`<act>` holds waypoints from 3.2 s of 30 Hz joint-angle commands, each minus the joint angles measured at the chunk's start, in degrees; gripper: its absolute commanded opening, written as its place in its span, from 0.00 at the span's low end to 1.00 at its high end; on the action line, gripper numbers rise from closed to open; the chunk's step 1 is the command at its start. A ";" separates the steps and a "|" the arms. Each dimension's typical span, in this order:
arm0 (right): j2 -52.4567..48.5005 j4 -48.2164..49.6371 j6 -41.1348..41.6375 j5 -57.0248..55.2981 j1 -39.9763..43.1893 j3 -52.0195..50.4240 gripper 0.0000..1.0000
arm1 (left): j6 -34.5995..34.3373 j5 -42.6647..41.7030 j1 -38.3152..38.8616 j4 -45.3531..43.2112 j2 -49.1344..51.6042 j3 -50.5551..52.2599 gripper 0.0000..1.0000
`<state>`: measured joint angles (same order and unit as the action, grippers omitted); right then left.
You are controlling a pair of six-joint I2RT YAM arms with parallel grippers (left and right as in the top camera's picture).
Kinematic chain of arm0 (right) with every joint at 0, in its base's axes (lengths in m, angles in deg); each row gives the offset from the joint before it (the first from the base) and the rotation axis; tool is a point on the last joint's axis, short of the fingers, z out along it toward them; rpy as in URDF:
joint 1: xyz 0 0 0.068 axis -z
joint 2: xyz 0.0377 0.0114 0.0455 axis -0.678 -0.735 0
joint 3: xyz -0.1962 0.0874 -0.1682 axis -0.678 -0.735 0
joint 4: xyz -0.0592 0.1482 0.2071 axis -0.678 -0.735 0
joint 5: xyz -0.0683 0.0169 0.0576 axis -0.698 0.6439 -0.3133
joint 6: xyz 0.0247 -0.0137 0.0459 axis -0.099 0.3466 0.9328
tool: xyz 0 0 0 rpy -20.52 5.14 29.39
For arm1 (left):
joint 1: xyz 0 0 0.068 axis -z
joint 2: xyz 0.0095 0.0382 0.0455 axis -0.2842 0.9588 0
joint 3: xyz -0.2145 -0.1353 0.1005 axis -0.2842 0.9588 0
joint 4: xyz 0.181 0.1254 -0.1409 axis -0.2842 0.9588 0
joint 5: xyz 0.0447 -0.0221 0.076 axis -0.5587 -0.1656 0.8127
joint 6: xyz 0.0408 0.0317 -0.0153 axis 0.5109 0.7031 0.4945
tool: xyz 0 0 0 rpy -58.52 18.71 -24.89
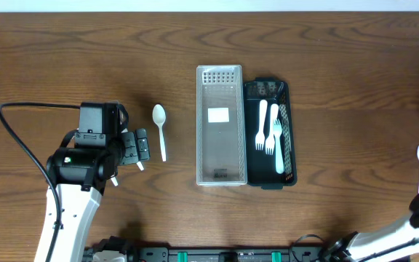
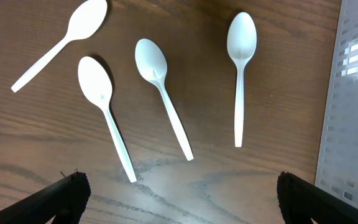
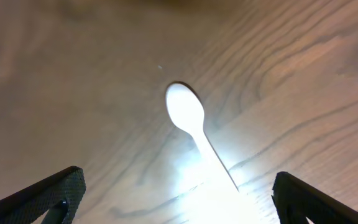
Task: Pack container
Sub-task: 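Move right gripper to the white spoon and grasp it, then carry the spoon over the dark green caddy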
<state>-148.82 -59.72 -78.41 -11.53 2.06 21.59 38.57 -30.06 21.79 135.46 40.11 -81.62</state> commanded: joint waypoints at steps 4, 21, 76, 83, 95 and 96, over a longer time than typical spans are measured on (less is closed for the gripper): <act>-7.17 0.07 -8.26 -0.26 0.76 -0.42 0.95 | 0.15 0.46 -0.28 -0.04 0.13 -0.22 0.98; -14.69 2.21 -17.25 0.11 0.83 -0.63 0.92 | 0.15 0.48 -0.28 -0.09 0.13 -0.22 0.98; -20.41 4.24 -20.17 2.71 0.76 -1.05 0.32 | 0.15 0.46 -0.28 -0.09 0.13 -0.22 0.98; -19.52 4.31 -17.03 2.71 -1.29 -0.74 0.31 | 0.15 0.48 -0.28 -0.11 0.13 -0.22 0.98; -3.08 4.13 -7.80 3.37 -13.11 -0.15 0.25 | 0.15 0.48 -0.28 -0.33 0.13 -0.22 0.98; -1.29 3.98 -6.93 3.41 -14.62 -0.15 0.26 | 0.15 0.48 -0.28 -0.33 0.13 -0.22 0.98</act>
<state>-157.83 -55.61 -90.09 -9.39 -9.15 21.24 38.57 -30.06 21.79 135.30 40.11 -81.62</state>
